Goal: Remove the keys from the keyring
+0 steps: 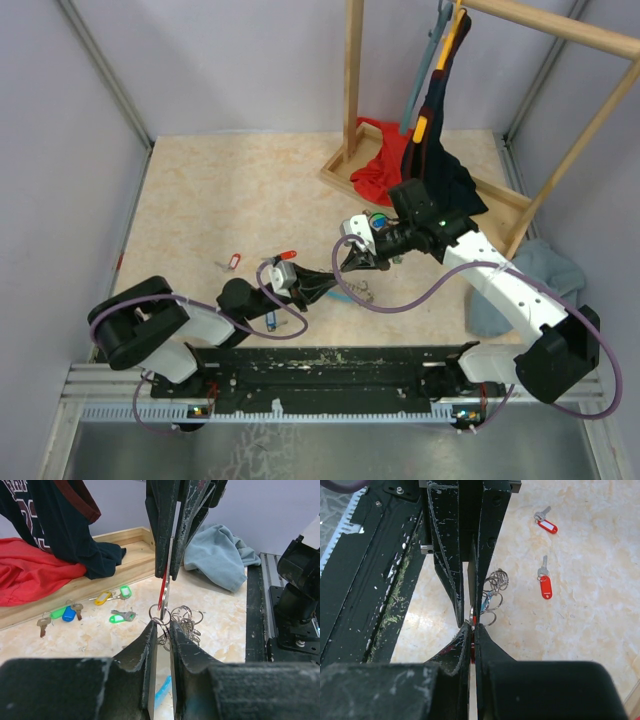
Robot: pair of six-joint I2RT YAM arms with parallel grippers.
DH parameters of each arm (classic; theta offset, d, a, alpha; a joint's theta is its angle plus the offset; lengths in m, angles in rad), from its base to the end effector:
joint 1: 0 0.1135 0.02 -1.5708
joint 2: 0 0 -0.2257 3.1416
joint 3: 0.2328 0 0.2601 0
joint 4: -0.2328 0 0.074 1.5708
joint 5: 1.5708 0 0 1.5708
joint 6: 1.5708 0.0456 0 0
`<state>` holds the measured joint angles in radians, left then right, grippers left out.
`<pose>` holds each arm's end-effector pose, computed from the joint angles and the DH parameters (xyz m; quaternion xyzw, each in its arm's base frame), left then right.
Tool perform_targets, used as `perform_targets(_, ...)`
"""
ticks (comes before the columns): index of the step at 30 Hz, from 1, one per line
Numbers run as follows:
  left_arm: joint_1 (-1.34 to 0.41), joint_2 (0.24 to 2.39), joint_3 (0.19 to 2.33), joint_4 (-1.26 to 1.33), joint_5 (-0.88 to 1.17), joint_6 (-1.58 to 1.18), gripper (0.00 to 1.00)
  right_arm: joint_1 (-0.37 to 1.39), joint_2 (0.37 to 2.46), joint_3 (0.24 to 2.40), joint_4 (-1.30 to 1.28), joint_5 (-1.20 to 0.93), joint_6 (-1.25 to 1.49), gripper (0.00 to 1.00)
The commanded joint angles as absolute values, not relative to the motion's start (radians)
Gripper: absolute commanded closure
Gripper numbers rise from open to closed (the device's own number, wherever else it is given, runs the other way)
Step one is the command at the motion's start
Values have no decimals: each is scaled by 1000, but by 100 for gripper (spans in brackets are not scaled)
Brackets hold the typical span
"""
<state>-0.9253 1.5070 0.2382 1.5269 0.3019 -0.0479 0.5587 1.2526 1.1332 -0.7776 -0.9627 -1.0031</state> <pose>0.1407 -0.2093 0.1450 0.3641 0.4956 -0.4474 0.6494 0.2093 0.1750 0.2791 -0.6976 0.4865 0.3616 0.3821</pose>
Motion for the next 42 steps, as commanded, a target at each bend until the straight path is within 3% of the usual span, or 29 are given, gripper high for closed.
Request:
perform_targets(1,-931,1477,252,1625,276,-23,80,551,1244,1169,-762,-1010,-1011,100)
perform_targets(42,-957,1458,252,1496,227,-49,72,551,1239,1164,-677,-930,-899,100)
